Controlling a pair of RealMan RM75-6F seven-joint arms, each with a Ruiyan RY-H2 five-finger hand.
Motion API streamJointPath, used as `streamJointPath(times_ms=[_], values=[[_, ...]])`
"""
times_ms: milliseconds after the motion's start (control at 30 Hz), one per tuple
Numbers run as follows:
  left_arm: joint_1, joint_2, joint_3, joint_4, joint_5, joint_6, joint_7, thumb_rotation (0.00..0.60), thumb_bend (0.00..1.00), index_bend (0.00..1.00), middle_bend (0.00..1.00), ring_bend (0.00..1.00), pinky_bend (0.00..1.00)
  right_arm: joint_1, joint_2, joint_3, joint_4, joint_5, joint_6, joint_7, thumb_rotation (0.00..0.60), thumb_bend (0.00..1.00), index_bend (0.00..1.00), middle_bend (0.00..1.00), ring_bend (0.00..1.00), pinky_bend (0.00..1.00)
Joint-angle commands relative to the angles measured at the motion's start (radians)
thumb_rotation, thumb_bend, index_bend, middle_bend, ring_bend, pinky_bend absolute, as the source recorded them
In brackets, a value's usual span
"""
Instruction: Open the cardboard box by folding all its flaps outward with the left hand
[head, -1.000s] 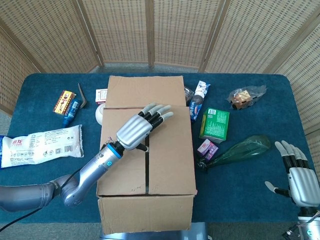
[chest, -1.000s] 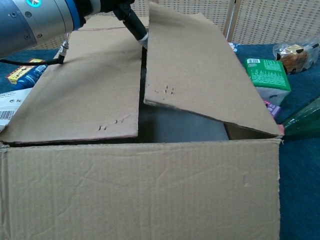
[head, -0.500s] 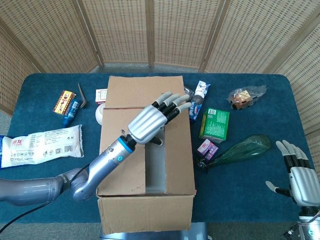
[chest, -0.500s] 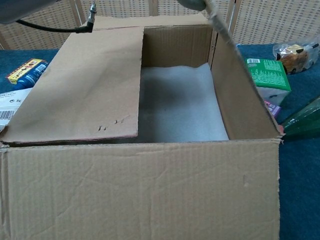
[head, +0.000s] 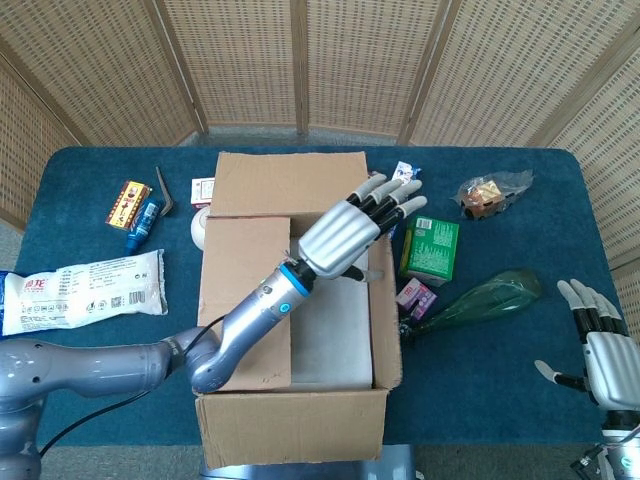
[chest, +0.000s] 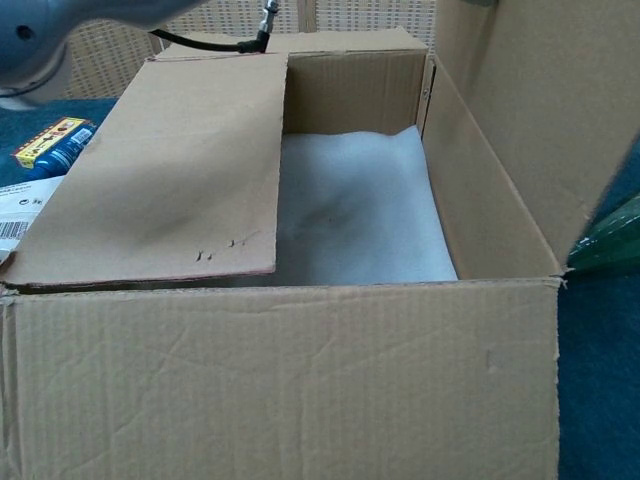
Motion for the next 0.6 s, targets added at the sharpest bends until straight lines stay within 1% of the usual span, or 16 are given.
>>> streamJointPath(times_ms=[33,200,367,500,600], values=[[-0.049,-0.056,-0.026,0.071,-0.028,-0.009,0.008,0.600,0.07,0.00,0.00,0.00,0.03,0.001,-0.001,-0.001,0.000,0.000,-0.002,0.002,0.600,0.08,0.00,0.00,0.00,0.09],[-0.089,-0.100,-0.043,0.128,-0.048,-0.002,0.024,0.600,0.07,0.00,0.00,0.00,0.04,0.001,-0.001,0.000,0.001,0.001,-0.003,0.005,0.600,0.08,0.00,0.00,0.00,0.09],[-0.092,-0.108,-0.037,0.134,-0.045,0.025,0.036,0.600,0.07,0.00,0.00,0.00,0.05,0.002,-0.002,-0.003,0.001,-0.004,-0.004,0.003,0.600,0.08,0.00,0.00,0.00,0.09],[-0.044,-0.081,0.013,0.084,-0.048,0.034,0.030,0.600,0.07,0.00,0.00,0.00,0.06,0.001,0.001,-0.005,-0.004,-0.012,-0.001,0.008,0.600,0.08,0.00,0.00,0.00,0.09],[-0.021,-0.049,0.039,0.047,-0.064,0.005,0.026,0.600,0.07,0.00,0.00,0.00,0.06,0.000,0.001,-0.007,-0.004,-0.016,0.000,0.006,0.600,0.08,0.00,0.00,0.00,0.09]])
